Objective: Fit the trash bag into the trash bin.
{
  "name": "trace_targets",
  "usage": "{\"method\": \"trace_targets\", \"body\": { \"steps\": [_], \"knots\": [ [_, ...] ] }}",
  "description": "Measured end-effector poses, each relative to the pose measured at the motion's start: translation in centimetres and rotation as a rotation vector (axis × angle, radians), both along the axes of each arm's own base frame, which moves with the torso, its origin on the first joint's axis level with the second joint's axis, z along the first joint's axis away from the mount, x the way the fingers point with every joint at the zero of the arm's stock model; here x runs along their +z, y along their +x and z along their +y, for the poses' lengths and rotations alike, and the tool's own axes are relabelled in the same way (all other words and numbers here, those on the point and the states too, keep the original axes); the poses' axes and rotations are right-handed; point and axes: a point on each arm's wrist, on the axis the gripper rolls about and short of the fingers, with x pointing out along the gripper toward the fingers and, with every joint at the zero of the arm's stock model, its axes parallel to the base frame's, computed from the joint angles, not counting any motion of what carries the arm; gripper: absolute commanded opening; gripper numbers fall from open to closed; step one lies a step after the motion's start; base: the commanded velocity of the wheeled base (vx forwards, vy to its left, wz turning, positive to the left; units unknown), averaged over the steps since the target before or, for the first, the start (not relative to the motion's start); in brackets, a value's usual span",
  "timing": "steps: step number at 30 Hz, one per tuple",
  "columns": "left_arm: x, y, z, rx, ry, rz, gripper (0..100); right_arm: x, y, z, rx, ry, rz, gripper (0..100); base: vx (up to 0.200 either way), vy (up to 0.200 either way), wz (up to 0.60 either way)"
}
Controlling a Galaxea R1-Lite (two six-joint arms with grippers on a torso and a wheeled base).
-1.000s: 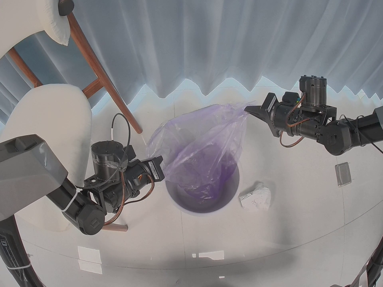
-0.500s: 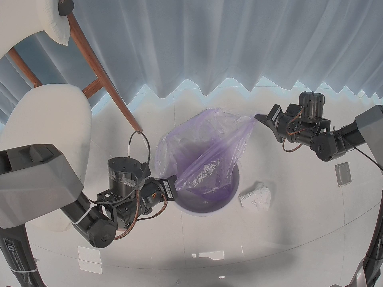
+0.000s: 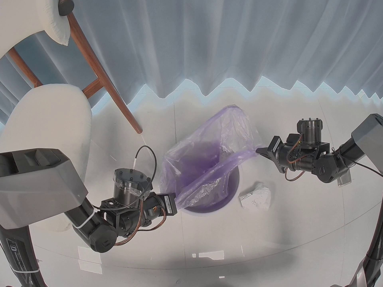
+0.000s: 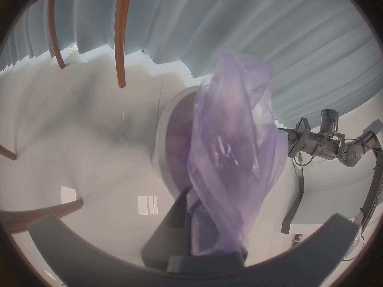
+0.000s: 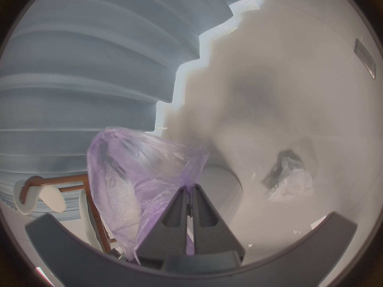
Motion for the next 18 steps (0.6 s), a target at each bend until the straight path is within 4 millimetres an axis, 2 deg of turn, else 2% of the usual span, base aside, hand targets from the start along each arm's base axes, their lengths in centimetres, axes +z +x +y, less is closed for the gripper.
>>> {"method": "trace_targets", "body": {
  "steps": [9,18],
  "knots": [
    [-1.1,-0.3,0.5,0.004,0.032,0.043,0,-0.7,-1.4,-0.9,0.010,0.006,0.025,0,0.000,0.000,0.00],
    [-0.1,-0.3,1.7,0.030,0.045,0.070,0,0.7,-2.3,-2.7,-0.023,0.015,0.012,0,0.000,0.000,0.00]
  ]
}}
